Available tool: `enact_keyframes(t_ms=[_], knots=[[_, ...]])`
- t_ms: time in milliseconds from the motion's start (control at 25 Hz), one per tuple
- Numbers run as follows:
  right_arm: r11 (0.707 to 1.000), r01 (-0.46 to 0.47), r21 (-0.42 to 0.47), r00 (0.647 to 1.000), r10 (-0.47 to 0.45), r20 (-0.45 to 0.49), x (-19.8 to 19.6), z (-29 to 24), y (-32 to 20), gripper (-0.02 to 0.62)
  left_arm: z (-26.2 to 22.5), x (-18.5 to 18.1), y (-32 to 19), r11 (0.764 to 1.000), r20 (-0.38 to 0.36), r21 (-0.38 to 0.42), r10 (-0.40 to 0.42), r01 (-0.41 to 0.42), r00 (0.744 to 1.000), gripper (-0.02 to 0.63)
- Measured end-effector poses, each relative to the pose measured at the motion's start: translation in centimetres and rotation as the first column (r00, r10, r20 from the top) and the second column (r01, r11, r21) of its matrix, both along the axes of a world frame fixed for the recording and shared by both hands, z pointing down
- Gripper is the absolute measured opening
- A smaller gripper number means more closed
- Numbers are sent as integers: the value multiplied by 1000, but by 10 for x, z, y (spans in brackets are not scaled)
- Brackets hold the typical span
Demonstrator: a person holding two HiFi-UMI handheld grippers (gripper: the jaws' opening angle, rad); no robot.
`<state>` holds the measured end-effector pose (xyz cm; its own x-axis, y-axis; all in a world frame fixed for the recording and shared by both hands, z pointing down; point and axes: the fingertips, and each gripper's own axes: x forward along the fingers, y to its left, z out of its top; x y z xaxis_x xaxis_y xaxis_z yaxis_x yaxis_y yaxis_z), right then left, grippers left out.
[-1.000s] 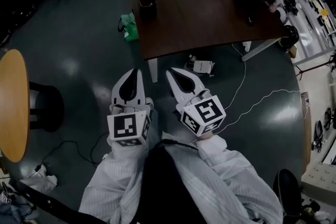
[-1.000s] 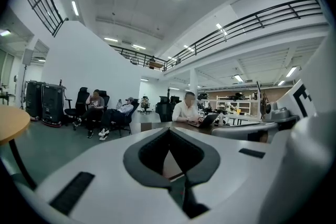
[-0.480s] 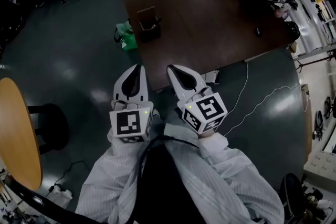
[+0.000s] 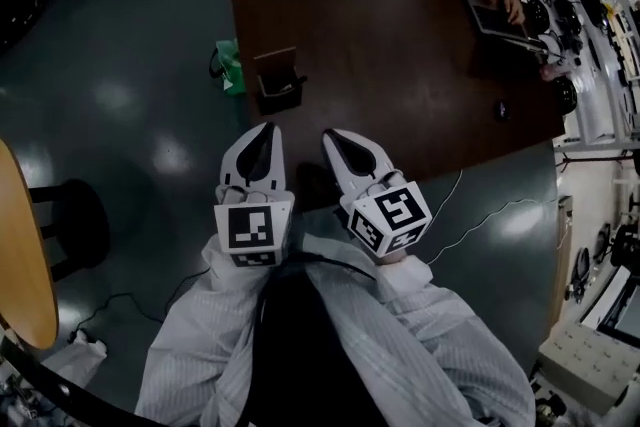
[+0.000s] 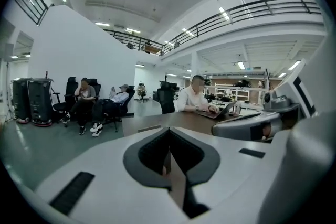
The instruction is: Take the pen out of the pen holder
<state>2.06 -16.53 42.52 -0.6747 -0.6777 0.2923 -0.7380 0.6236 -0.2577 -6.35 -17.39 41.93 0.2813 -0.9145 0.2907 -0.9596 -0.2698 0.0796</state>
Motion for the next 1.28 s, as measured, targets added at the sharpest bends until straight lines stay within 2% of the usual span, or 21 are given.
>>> enact_keyframes(t_ms=[160,320,520,640,720,760,960,1280], knots=[[993,115,-30,993,-115,-2,6,9,-39,0,18,8,-37,994,15,-45,-99,100,995,6],[974,218,-66,976,-219,-7,10,17,-71,2,32,19,-65,981,9,-84,-172,172,985,6],[957,272,-101,962,-272,16,15,24,-113,0,55,22,-94,964,64,-143,-217,224,974,7],[959,258,-118,966,-257,19,21,30,-126,1,68,24,-102,964,69,-173,-191,200,979,9],[961,241,-133,970,-240,24,21,35,-130,0,75,24,-104,965,64,-194,-165,174,984,79],[962,234,-140,972,-233,28,20,38,-131,0,78,23,-105,965,69,-203,-153,164,986,88],[961,226,-158,974,-226,21,21,43,-136,0,99,36,-117,967,159,-239,-49,86,986,160],[965,185,-187,983,-186,13,27,51,-134,0,120,38,-132,972,277,-225,0,65,961,164]])
